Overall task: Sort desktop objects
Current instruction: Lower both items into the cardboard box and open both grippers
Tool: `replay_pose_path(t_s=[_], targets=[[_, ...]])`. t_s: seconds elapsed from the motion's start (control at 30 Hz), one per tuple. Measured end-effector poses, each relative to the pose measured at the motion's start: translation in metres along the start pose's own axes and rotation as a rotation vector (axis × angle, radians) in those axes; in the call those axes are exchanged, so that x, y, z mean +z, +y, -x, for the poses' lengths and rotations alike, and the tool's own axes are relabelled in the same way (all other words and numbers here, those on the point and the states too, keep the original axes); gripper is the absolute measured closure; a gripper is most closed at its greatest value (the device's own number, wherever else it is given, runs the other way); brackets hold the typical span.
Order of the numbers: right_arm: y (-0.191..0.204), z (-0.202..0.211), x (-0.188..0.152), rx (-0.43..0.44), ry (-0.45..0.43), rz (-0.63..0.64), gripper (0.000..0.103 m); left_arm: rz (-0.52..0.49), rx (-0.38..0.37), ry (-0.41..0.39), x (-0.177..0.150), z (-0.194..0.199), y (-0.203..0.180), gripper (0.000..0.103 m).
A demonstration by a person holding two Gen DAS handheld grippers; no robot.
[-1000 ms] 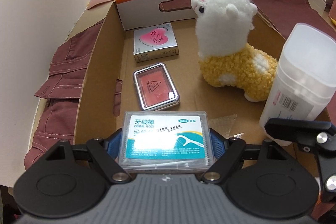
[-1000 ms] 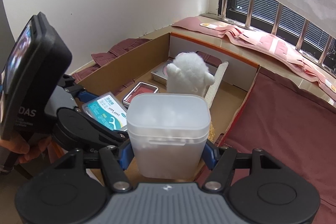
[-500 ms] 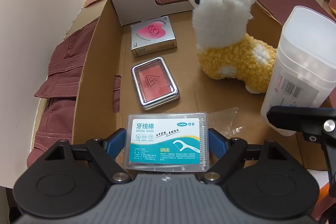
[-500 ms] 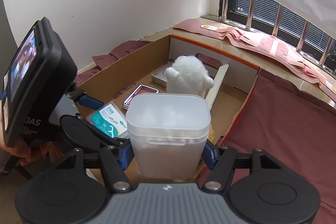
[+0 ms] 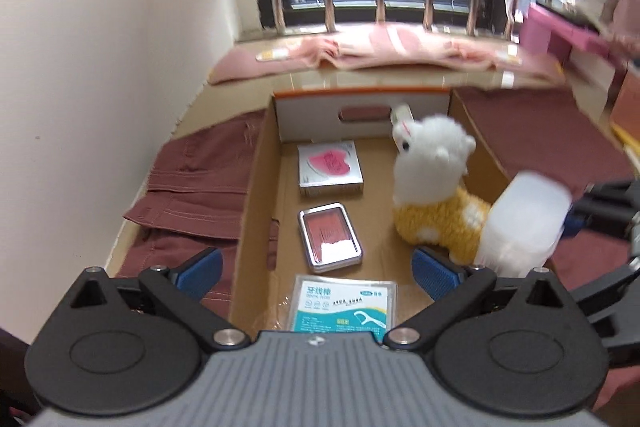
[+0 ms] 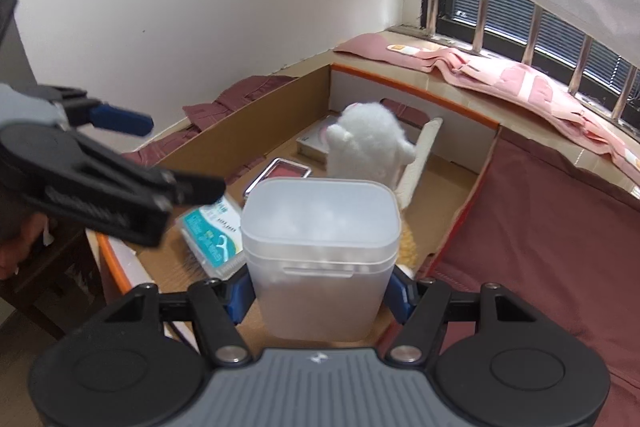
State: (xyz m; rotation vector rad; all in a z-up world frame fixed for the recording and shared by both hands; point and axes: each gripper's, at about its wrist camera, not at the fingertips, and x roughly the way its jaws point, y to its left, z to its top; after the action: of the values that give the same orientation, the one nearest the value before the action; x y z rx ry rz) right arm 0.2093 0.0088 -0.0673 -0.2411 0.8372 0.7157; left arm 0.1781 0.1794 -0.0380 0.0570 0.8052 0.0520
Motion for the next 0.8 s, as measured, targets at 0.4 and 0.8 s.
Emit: replay_pose_path(t_s=[0.4, 0.8], targets=[[0.021, -0.033, 0.001, 0.025, 0.057, 0.02, 0.039, 0.075, -0.018, -0.05, -0.019, 0.028, 0.025, 0.0], [0.028, -0.042, -0.003, -0.027, 0.071, 0.054, 0.039, 0.055, -0.067, -0.045, -0.031, 0.026, 0.014, 0.0]])
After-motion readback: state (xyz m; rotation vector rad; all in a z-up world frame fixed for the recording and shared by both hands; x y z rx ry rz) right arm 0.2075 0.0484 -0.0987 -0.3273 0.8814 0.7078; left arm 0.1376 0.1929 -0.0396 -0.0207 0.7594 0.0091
